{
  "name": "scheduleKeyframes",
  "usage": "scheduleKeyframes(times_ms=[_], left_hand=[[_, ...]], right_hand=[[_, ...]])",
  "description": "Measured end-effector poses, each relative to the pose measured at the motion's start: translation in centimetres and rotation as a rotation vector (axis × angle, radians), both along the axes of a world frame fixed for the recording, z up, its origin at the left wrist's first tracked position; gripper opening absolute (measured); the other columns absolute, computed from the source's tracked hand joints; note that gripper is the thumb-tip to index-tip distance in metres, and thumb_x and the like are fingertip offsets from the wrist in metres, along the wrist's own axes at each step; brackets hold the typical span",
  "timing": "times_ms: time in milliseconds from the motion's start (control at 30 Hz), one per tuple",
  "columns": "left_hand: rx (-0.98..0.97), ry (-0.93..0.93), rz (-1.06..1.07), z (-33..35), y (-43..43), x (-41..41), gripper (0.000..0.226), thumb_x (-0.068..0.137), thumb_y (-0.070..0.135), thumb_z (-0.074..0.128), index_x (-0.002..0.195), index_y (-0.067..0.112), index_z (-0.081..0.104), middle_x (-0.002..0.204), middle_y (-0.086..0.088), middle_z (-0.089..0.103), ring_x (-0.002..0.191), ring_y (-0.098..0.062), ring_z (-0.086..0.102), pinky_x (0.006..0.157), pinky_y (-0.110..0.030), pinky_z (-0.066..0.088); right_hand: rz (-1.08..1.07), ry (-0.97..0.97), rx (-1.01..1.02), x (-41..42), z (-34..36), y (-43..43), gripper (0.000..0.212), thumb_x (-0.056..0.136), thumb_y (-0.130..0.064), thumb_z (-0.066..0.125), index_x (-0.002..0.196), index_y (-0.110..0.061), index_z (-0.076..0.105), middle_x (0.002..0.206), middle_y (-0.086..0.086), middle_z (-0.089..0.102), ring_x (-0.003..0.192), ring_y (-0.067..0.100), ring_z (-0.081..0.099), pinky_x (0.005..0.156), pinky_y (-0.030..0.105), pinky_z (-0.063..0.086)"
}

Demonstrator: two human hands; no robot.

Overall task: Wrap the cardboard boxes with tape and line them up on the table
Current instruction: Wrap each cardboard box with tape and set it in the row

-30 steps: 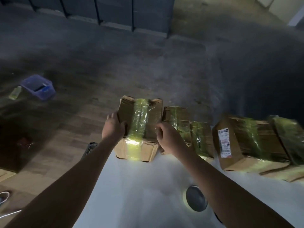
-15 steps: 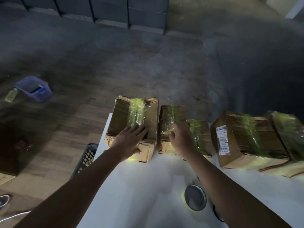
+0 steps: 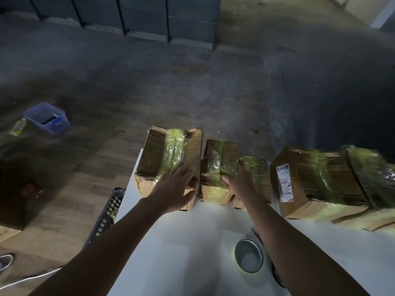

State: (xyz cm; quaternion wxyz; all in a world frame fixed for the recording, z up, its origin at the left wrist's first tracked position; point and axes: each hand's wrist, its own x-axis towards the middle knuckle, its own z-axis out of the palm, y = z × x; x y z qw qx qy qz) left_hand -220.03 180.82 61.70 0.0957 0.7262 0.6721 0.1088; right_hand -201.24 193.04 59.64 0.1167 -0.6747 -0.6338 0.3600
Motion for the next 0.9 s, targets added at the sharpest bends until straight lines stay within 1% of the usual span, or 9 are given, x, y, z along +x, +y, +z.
scheduleKeyframes(times_ms=[100,167,267,400,467,567,700,767,900], left_hand=[[0.174,-0.141,0.066,0.6,-0.6,1.8,0.023,0.095,0.021,0.055,0.112,0.008,0.063,0.123,-0.01,0.058,0.115,-0.029,0.053,0.088,-0.036,0.048],[0.267,-0.203,0.071,0.6,-1.4,3.6,0.011,0.087,0.008,0.062,0.097,0.005,0.067,0.099,-0.011,0.063,0.091,-0.029,0.061,0.068,-0.035,0.052],[0.293,-0.224,0.029,-0.1,-3.0,6.3,0.014,0.076,0.003,0.07,0.088,0.008,0.067,0.087,-0.008,0.064,0.076,-0.023,0.063,0.053,-0.032,0.054],[0.164,-0.207,0.178,-1.6,-4.5,8.2,0.022,0.089,0.019,0.061,0.11,0.011,0.061,0.112,-0.008,0.06,0.1,-0.021,0.058,0.075,-0.03,0.055],[0.044,-0.226,0.287,-2.5,-5.3,8.5,0.039,0.095,0.033,0.054,0.128,0.012,0.048,0.127,-0.008,0.051,0.113,-0.021,0.052,0.087,-0.032,0.052],[-0.135,-0.507,0.441,-3.1,-6.2,8.6,0.076,0.089,0.045,0.063,0.146,0.011,0.026,0.136,-0.013,0.044,0.121,-0.03,0.049,0.095,-0.042,0.05],[-0.335,-0.838,0.486,-3.9,-7.0,8.1,0.08,0.084,0.049,0.069,0.141,0.011,0.027,0.129,-0.01,0.055,0.104,-0.024,0.059,0.086,-0.043,0.054],[-0.358,-0.812,0.441,-4.2,-7.6,7.4,0.072,0.083,0.05,0.068,0.134,0.012,0.034,0.12,-0.005,0.061,0.094,-0.019,0.061,0.083,-0.04,0.055],[-0.361,-0.674,0.338,-4.7,-8.7,6.2,0.064,0.085,0.045,0.069,0.131,0.012,0.038,0.116,-0.004,0.061,0.103,-0.025,0.063,0.086,-0.041,0.055]], right_hand=[[0.058,0.022,-0.043,0.8,0.4,-0.6,0.039,0.087,-0.017,0.069,0.116,0.005,0.056,0.102,0.018,0.065,0.085,0.026,0.066,0.062,0.027,0.051],[0.119,0.009,-0.086,1.3,1.1,-1.8,0.038,0.088,-0.014,0.068,0.118,0.004,0.055,0.097,0.019,0.065,0.079,0.025,0.068,0.051,0.024,0.05],[0.231,-0.025,-0.126,2.7,2.0,-3.9,0.021,0.085,-0.009,0.069,0.098,0.005,0.06,0.084,0.018,0.065,0.083,0.035,0.07,0.065,0.043,0.059],[0.291,-0.009,-0.274,4.1,3.0,-6.8,0.032,0.084,-0.008,0.069,0.112,0.001,0.054,0.096,0.016,0.065,0.082,0.028,0.067,0.057,0.031,0.058],[0.365,-0.09,-0.293,4.2,3.2,-8.0,0.036,0.084,-0.009,0.07,0.115,0.0,0.052,0.107,0.018,0.066,0.092,0.03,0.068,0.073,0.037,0.06],[0.434,-0.152,-0.292,4.0,3.2,-9.7,0.022,0.084,-0.01,0.069,0.103,-0.006,0.057,0.098,0.016,0.068,0.094,0.032,0.069,0.076,0.034,0.057],[0.452,-0.272,-0.324,4.6,2.6,-11.0,0.018,0.077,-0.019,0.075,0.075,-0.002,0.067,0.068,0.006,0.072,0.057,0.011,0.069,0.057,0.019,0.052],[0.406,-0.227,-0.394,4.8,2.4,-11.3,0.031,0.078,-0.035,0.077,0.082,-0.006,0.068,0.071,0.003,0.074,0.06,0.009,0.07,0.062,0.023,0.058],[0.196,-0.2,-0.457,3.8,2.2,-11.9,0.057,0.078,-0.07,0.061,0.081,-0.013,0.061,0.067,0.002,0.071,0.061,0.014,0.072,0.06,0.028,0.06]])
